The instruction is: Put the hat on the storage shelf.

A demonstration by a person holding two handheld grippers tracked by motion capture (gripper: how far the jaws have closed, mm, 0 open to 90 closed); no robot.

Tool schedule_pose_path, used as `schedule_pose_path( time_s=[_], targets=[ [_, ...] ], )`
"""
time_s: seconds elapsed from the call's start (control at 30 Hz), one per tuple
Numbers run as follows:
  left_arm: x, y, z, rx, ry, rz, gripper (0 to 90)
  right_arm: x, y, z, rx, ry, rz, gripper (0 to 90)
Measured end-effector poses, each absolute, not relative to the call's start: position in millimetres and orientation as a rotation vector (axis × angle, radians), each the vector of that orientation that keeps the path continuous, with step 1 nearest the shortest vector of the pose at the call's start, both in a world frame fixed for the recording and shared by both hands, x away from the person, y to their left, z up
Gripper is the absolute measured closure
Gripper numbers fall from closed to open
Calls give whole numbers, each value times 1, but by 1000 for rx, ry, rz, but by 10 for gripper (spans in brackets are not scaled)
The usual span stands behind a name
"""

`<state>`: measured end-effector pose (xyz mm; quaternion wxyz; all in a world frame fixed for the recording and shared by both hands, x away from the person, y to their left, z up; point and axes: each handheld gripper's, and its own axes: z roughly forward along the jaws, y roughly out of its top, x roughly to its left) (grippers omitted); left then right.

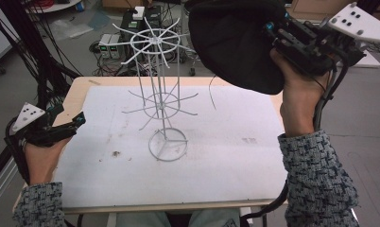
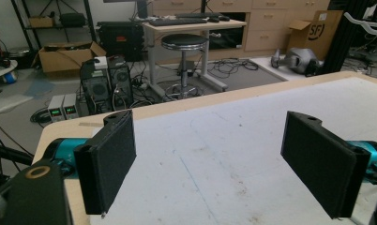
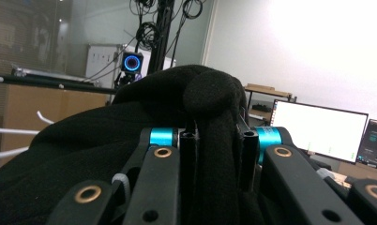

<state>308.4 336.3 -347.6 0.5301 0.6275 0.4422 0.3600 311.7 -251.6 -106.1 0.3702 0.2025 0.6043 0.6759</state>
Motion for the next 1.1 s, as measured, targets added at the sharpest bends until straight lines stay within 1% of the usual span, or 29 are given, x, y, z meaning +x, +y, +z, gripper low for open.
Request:
schedule_pose_path(
  time_s=[0.5, 1.1],
  targets=[
    [309, 335, -348, 1501, 1054, 859, 184, 309, -238, -127, 517, 1541, 1707, 727],
    [309, 335, -348, 1501, 1055, 858, 184, 315, -230, -167, 572, 1531, 1750, 667]
  ],
)
